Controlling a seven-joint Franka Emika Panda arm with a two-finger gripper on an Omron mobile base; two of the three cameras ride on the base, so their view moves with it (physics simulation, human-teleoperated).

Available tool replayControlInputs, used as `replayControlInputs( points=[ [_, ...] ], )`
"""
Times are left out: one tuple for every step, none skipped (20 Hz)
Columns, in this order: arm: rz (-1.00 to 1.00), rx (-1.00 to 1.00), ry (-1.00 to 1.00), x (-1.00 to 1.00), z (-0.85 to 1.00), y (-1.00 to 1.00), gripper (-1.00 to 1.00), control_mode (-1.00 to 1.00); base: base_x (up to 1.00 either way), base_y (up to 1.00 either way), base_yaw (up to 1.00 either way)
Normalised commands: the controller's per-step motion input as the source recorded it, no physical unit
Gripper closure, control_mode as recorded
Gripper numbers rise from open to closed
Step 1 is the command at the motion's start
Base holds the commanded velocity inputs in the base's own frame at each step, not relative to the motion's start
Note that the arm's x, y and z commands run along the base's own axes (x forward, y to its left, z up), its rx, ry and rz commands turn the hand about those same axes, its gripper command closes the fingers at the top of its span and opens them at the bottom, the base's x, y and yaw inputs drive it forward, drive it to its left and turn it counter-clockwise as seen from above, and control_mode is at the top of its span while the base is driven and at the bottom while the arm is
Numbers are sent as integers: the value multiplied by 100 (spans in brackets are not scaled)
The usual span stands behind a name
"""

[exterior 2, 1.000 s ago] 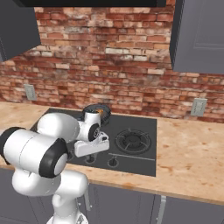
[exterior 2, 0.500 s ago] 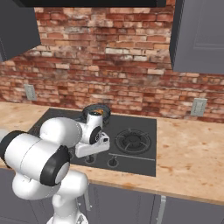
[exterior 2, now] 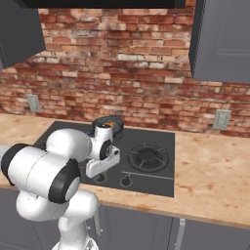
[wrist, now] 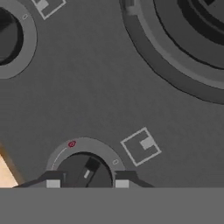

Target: Pick the croissant and place it on the pan. Then turn on the stove to warm the croissant.

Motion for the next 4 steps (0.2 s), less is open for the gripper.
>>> replayControlInputs(
  points=[
    [58, 0, 0, 0, -37, 0, 100, -100, 0, 0, 0],
    [59, 0, 0, 0, -39, -3, 100, -100, 0, 0, 0],
    [59, 0, 0, -1, -40, -4, 100, -100, 0, 0, 0],
    [58, 0, 0, -1, -41, -6, 100, -100, 0, 0, 0]
  ],
)
